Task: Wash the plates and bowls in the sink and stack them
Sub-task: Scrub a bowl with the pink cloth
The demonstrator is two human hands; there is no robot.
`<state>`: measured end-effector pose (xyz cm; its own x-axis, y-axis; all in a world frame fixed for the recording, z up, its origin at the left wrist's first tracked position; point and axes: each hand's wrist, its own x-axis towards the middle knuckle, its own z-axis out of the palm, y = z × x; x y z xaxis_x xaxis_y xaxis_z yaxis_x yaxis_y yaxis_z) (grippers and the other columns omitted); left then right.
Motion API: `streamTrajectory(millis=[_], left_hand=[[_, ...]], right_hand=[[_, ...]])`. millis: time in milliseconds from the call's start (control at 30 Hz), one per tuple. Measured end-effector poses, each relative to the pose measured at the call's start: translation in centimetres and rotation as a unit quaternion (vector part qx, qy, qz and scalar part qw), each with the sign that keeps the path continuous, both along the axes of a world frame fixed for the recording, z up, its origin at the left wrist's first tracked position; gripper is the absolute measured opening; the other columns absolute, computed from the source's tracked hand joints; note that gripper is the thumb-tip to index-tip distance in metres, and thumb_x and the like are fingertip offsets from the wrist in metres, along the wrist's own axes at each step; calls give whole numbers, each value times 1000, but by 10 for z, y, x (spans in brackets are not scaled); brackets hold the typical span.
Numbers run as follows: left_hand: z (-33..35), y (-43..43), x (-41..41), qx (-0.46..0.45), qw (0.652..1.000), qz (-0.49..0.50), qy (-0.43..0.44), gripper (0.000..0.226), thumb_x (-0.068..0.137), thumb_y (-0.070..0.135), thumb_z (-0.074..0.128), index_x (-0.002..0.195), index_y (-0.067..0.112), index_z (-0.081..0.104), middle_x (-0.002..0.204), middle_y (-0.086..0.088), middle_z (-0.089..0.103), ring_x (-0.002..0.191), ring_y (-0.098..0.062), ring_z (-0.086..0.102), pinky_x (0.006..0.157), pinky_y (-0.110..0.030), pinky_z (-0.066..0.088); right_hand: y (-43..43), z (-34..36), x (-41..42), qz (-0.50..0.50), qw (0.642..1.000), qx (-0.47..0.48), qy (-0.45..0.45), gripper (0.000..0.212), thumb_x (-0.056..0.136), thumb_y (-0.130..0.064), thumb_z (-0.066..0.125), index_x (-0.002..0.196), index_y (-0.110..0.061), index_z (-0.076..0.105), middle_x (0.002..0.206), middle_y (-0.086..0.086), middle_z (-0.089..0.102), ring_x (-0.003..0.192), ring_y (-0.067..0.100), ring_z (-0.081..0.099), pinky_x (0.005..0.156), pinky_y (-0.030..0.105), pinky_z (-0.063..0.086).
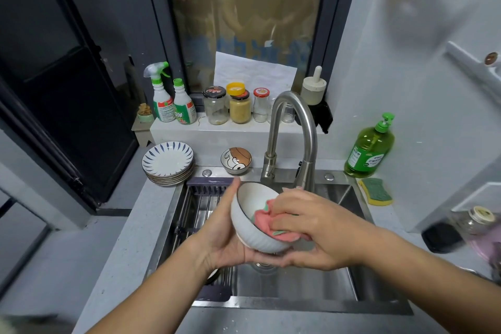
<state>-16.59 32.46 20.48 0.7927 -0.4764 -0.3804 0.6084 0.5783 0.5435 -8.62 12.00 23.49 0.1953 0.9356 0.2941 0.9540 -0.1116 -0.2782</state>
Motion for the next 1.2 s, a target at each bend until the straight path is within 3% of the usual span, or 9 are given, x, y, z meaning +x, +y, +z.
streamTrajectory(millis=[100,367,533,633,733,867,1000,1133,1200], left_hand=[[6,-1,9,25,996,64,58,110,66,92,52,126,2,71,132,-32,62,111,-48,66,101,-71,44],[2,0,18,27,994,99,36,112,76,94,40,139,4,61,143,-28,57,122,-40,60,111,-62,41],[4,-13,21,33,983,179,6,102,79,92,41,142,13,60,141,-19,60,119,-33,61,103,-50,45],[6,-16,20,31,965,256,-52,79,92,68,50,142,8,57,139,-23,59,117,-31,60,97,-41,49],[5,-14,22,7,955,272,-122,87,87,49,74,151,0,40,150,-32,45,135,-39,49,117,-55,39],[-2,-2,21,41,954,230,-187,114,64,33,97,156,14,32,158,-30,35,146,-46,37,118,-68,27],[-9,1,17,53,957,212,-190,116,53,27,102,152,22,42,156,-24,42,143,-45,43,114,-71,32],[-5,-2,15,60,952,250,-164,115,47,26,104,147,21,48,147,-16,54,135,-38,54,108,-67,41],[-1,-4,15,96,949,255,-158,117,37,29,106,140,18,51,129,-13,64,118,-31,64,97,-58,54]], right_hand=[[7,2,-8,-82,985,69,133,37,84,-42,73,109,-15,74,113,-2,68,115,14,59,102,32,44],[13,5,-11,-156,853,185,463,27,80,12,74,101,-5,71,97,-8,76,95,4,70,83,18,52],[20,7,-10,-131,776,293,543,40,82,5,67,119,13,57,123,13,71,124,27,62,103,44,48],[20,7,-12,-140,717,310,608,42,82,0,66,123,5,59,125,17,68,120,31,63,93,43,56],[20,9,-15,-150,635,322,686,44,80,0,66,124,-1,62,124,20,68,115,34,66,92,52,56],[22,16,-17,-150,575,342,728,46,87,4,58,133,1,57,131,23,63,123,41,60,97,68,47],[27,15,-22,-187,570,366,711,39,90,-3,56,129,-6,63,128,17,67,122,36,62,102,64,46],[33,17,-28,-278,668,432,539,33,94,-7,62,126,-15,67,124,1,71,102,5,68,83,23,54],[36,23,-25,-301,695,459,464,29,95,-13,65,123,-18,68,123,-3,72,107,2,66,89,23,53]])
